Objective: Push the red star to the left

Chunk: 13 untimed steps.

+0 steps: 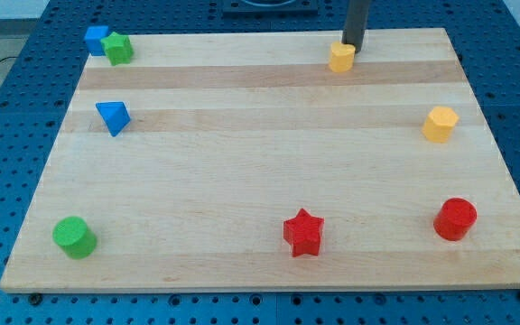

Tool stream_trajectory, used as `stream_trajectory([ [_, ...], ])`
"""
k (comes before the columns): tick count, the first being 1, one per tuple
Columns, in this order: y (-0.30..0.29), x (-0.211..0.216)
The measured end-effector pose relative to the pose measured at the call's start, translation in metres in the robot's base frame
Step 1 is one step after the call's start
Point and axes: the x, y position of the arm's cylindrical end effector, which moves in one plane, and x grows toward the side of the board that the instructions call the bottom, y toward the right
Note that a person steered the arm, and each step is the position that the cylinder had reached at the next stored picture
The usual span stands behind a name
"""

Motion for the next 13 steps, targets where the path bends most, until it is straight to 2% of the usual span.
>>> stream_trajectory([
  [2,-0.166,0.003],
  [3,-0.201,0.032],
  [4,-0.177,0.112],
  [5,-0.112,0.188],
  [7,0.0,0.292],
  [8,0.019,0.322],
  [9,-0.025,0.324],
  [10,-0.099,0.325],
  [11,-0.112,0.328],
  [12,-0.074,0.335],
  [13,-0.08,0.342],
])
